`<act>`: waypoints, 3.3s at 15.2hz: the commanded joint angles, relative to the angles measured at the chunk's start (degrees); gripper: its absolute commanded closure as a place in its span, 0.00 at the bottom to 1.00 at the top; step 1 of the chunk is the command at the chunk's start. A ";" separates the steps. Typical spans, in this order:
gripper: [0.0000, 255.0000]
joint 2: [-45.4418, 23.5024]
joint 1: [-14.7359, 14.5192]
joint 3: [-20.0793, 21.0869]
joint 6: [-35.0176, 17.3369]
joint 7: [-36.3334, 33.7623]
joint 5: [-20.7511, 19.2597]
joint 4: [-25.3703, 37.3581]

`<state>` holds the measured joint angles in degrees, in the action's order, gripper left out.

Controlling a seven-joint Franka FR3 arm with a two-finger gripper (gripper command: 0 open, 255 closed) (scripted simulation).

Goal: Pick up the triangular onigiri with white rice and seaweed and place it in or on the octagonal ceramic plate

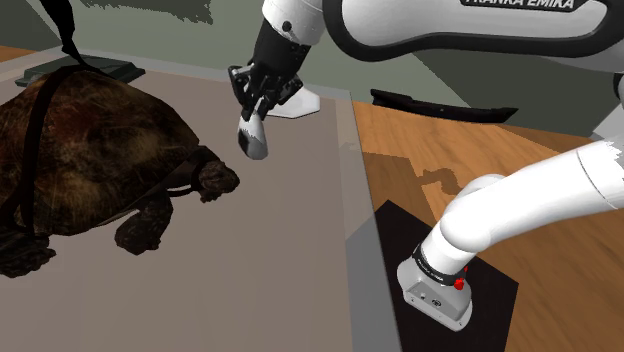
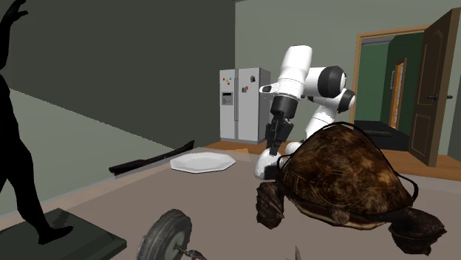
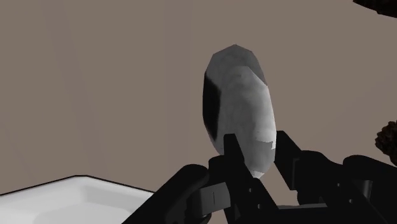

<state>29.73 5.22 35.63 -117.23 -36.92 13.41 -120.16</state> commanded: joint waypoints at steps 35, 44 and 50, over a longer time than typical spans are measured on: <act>1.00 -19.14 9.00 -15.07 15.05 19.55 -5.61 30.09; 1.00 -18.43 9.53 -16.13 9.16 22.10 -4.70 23.27; 1.00 -17.01 9.36 -16.19 4.44 22.88 -3.98 17.15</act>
<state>12.53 14.60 19.47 -111.92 -14.22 9.31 -102.00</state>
